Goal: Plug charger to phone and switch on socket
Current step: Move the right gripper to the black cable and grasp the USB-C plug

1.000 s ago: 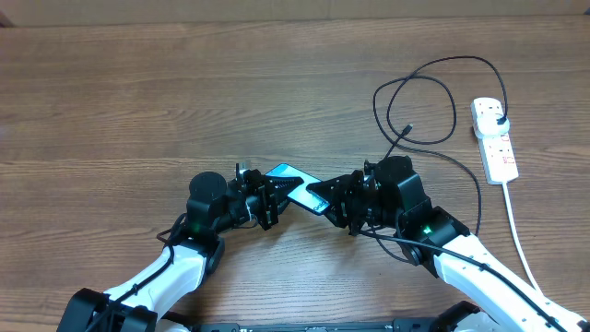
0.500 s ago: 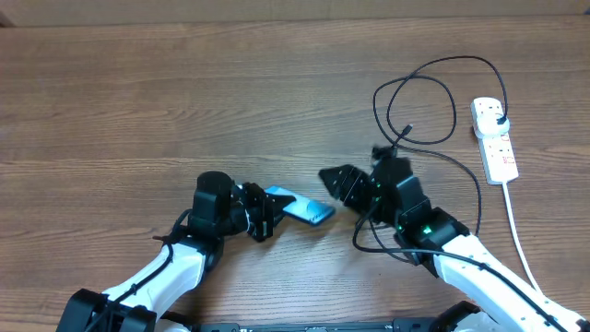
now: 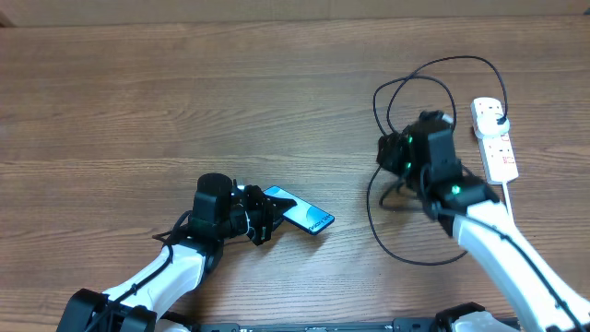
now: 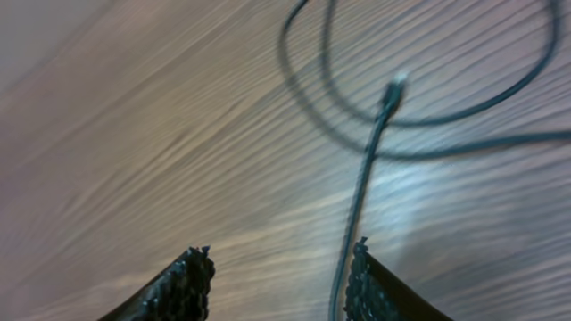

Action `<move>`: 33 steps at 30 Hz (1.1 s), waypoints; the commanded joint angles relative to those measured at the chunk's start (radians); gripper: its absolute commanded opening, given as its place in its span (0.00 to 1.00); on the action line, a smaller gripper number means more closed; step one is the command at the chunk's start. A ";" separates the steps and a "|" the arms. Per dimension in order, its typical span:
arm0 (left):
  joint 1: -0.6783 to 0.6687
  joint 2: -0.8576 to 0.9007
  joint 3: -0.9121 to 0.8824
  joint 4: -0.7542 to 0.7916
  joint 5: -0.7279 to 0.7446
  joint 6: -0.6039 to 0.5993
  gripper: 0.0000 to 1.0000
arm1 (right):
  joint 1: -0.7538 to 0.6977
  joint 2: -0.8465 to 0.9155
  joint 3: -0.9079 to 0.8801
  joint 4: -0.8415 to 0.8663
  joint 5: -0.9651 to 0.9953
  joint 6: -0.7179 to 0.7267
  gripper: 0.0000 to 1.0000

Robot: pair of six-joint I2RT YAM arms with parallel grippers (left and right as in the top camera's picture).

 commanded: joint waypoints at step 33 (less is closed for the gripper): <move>-0.006 -0.002 0.003 0.011 0.034 0.026 0.08 | -0.095 0.728 0.500 -0.259 0.095 -0.017 0.31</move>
